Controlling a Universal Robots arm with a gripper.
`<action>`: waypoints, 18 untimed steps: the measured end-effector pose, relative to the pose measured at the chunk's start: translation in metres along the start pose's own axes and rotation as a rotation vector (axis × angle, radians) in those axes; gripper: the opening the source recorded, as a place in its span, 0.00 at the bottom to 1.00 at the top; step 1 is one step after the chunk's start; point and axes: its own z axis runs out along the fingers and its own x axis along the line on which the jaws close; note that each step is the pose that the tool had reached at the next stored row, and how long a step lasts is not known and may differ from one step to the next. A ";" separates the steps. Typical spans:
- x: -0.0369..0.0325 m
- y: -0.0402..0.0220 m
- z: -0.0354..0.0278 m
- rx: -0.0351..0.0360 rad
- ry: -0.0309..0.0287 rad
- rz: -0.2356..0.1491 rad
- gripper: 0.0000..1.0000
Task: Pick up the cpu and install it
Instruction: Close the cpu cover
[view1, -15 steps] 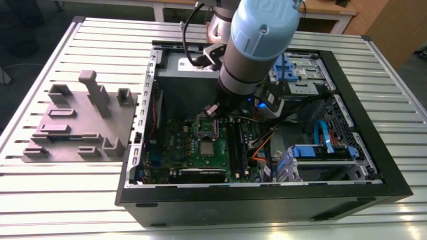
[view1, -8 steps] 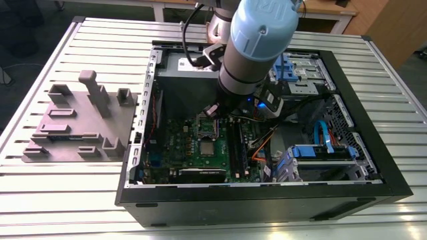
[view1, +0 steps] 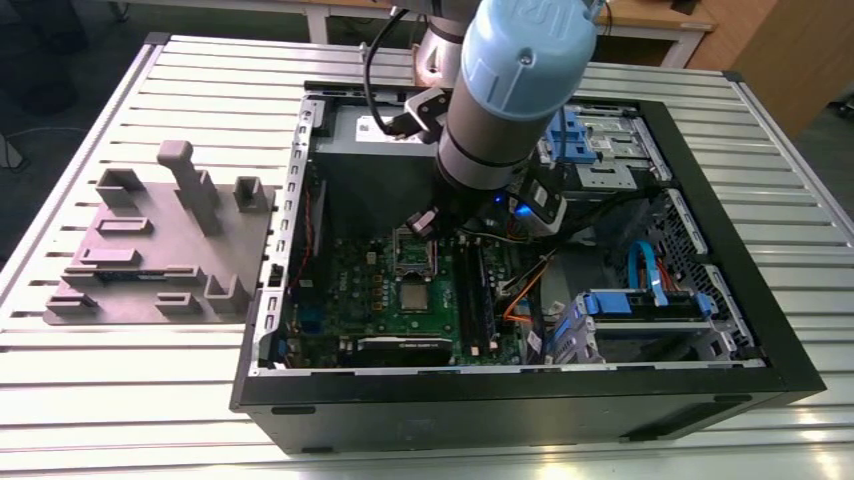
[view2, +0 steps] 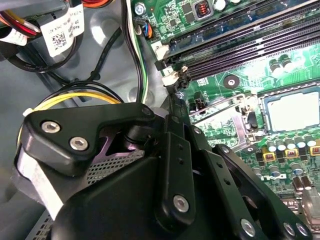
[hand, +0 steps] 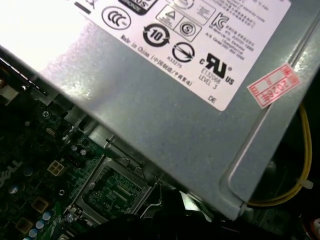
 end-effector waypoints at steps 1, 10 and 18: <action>0.0001 0.0000 0.0001 -0.0019 -0.0014 0.000 0.10; 0.0006 -0.0010 0.0011 -0.0037 -0.0045 -0.004 0.10; 0.0011 -0.0017 0.0008 0.0266 0.0166 -0.002 0.10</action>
